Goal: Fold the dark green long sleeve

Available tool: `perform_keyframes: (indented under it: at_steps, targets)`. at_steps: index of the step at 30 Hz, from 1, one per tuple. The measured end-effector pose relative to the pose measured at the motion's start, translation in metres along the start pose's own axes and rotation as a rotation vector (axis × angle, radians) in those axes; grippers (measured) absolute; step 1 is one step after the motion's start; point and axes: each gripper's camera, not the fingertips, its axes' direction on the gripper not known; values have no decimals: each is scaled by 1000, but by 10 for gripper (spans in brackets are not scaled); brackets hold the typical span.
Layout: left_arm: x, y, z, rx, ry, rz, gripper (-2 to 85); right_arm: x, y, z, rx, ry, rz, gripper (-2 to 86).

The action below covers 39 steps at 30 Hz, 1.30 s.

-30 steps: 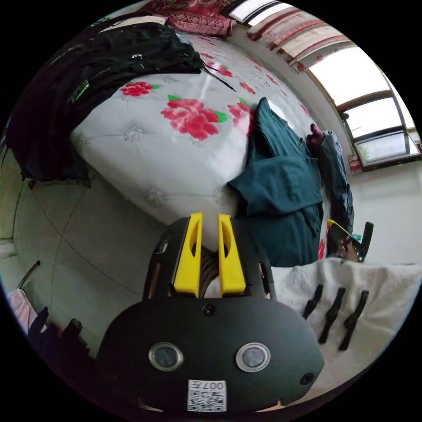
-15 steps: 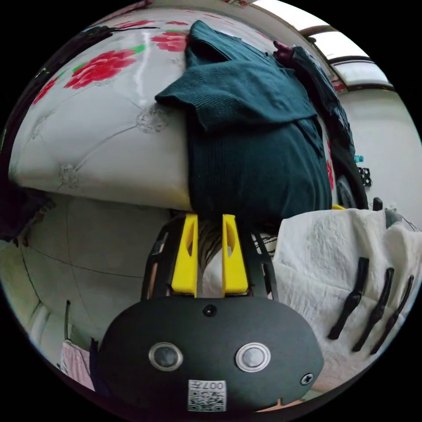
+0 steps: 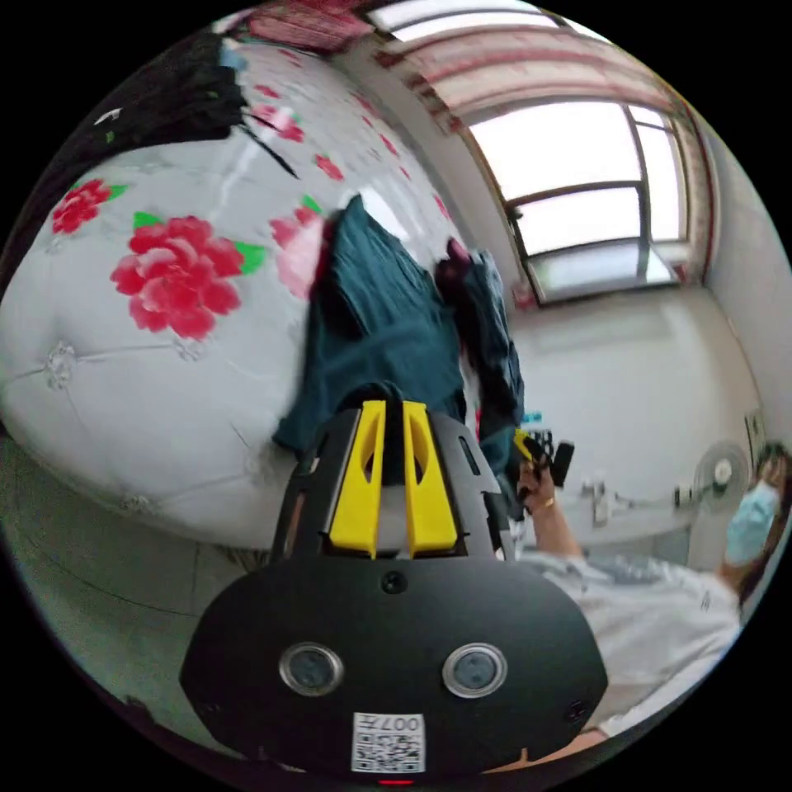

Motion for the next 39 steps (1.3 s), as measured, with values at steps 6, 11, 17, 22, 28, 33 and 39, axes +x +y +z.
perform_keyframes:
  at_steps: [6, 11, 17, 22, 28, 33, 39]
  targets:
    - [7, -9, -3, 145, -120, -52, 86, 16, -34, 26, 10, 193, 97, 80]
    - [63, 16, 39, -35, -384, 295, 98, 0, -18, 57, -114, 406, -41, 86]
    - [129, 36, 134, -245, -620, 749, 94, 0, -36, 92, -208, 498, -104, 87]
    - [122, 25, 194, -383, -718, 805, 54, -13, -58, 134, -318, 550, -228, 62]
    - [90, -28, 136, -231, -405, 466, 15, -5, -87, 159, -377, 492, -166, 9]
    - [26, -76, 85, -3, -141, 71, 2, 12, -121, 126, -163, 307, -34, 4]
    - [-4, -108, 105, 37, -198, -81, 3, 45, -140, 105, -37, 379, 131, 33]
